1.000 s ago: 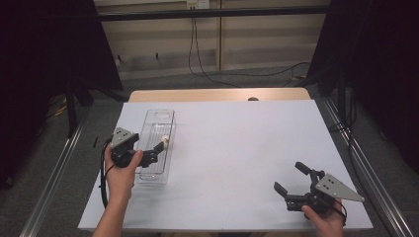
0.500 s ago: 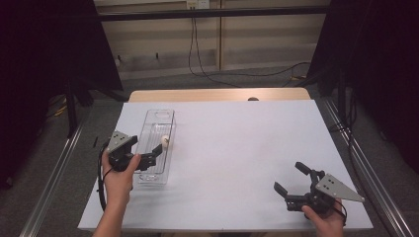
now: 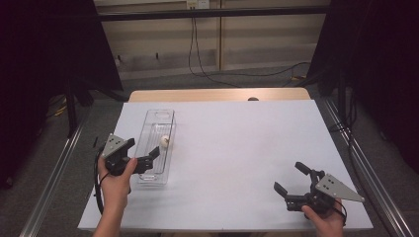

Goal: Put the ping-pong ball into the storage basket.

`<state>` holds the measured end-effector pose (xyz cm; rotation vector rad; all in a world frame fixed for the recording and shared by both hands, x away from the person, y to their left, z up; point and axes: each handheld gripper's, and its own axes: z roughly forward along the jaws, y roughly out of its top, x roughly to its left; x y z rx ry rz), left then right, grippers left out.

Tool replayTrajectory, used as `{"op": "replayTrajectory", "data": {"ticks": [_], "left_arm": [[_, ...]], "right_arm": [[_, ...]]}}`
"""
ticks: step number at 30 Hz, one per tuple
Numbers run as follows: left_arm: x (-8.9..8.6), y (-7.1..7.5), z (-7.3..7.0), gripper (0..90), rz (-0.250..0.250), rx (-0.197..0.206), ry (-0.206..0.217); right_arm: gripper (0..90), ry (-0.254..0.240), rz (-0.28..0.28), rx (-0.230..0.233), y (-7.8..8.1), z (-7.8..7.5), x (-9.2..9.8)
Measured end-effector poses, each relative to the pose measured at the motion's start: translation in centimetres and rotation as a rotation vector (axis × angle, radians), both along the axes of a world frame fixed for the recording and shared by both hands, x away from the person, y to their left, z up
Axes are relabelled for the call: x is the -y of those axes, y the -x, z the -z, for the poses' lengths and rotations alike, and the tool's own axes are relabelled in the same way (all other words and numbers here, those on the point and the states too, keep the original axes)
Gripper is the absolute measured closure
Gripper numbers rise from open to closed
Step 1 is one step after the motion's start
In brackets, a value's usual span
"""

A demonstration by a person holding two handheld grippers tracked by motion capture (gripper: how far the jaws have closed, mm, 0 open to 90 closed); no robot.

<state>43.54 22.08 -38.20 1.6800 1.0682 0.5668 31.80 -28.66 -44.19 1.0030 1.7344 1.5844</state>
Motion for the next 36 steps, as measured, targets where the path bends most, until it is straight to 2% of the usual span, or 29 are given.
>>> {"op": "replayTrajectory", "data": {"ticks": [11, 17, 28, 36], "left_arm": [[-0.1, 0.6, 0.4, 3.3, 0.007, 0.012, 0.013], [-0.1, 0.9, 0.5, 3.3, 0.001, 0.024, -0.001], [0.0, 1.3, 0.9, 3.3, 0.005, 0.047, 0.015], [-0.1, 1.7, 1.2, 3.4, 0.004, 0.058, 0.006]], "right_arm": [[0.6, 0.0, 0.0, 0.001, 0.0, 0.0, 0.0], [0.7, 0.0, 0.001, 0.002, 0.0, 0.0, 0.0], [0.7, 0.0, 0.001, 0.0, 0.0, 0.0, 0.1], [0.7, -0.002, 0.002, 0.001, 0.0, 0.0, 0.1]]}}
